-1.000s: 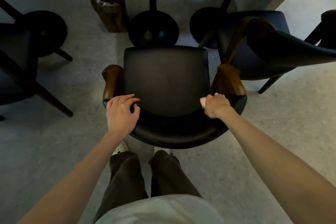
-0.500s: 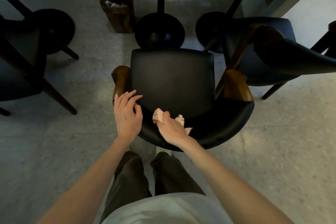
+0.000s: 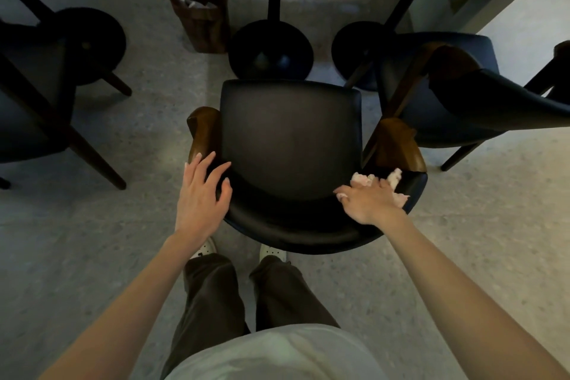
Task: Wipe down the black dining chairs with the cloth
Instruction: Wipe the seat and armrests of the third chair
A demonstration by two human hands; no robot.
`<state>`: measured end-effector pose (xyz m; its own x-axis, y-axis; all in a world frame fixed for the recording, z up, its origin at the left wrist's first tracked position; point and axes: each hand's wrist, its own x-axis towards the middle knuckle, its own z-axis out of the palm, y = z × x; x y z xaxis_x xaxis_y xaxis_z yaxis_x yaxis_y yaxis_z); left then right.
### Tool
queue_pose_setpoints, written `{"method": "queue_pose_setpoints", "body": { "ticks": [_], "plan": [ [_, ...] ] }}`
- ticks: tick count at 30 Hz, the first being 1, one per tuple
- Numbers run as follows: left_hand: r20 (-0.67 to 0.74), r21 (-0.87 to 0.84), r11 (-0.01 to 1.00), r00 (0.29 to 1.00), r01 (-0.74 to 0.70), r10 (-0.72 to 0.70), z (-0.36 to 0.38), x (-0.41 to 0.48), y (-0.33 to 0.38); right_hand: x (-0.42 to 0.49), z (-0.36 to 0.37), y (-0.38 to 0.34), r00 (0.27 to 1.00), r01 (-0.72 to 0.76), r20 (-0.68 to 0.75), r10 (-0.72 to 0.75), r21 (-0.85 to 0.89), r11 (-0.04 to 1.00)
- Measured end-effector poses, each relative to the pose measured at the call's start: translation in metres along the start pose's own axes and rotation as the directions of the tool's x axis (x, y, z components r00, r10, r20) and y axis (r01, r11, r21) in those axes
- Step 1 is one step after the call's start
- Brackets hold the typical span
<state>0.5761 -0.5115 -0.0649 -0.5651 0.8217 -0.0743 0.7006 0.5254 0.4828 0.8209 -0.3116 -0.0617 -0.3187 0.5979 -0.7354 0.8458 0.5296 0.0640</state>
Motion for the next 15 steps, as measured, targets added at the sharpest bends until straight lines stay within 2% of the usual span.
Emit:
{"method": "queue_pose_setpoints", "body": {
  "ticks": [2,4,7,10,13,15],
  "plan": [
    [0.016,0.000,1.000,1.000,-0.015,0.015,0.000,-0.001,-0.003,-0.008,0.002,-0.014,1.000,-0.012,0.016,0.012,0.022,1.000],
    [0.028,0.005,1.000,0.999,-0.029,0.029,0.000,-0.001,-0.005,-0.020,0.005,-0.029,0.999,-0.033,0.029,0.029,0.150,0.988],
    [0.053,0.002,0.999,0.998,-0.033,0.033,0.000,-0.001,-0.006,-0.033,0.022,-0.056,0.997,0.031,0.051,-0.052,0.342,0.939],
    [0.083,-0.066,0.998,0.996,-0.017,0.023,-0.005,-0.001,-0.007,-0.050,0.029,-0.099,0.998,0.060,-0.011,-0.063,0.500,0.864],
    [0.084,-0.166,0.986,0.996,0.023,-0.009,-0.015,-0.006,-0.009,-0.077,0.019,-0.141,0.978,0.179,-0.187,-0.093,0.518,0.837],
    [0.068,-0.215,0.975,0.997,0.056,-0.042,-0.022,-0.011,-0.012,-0.081,0.012,-0.166,0.970,0.195,-0.233,-0.074,0.558,0.807]
  ]
}}
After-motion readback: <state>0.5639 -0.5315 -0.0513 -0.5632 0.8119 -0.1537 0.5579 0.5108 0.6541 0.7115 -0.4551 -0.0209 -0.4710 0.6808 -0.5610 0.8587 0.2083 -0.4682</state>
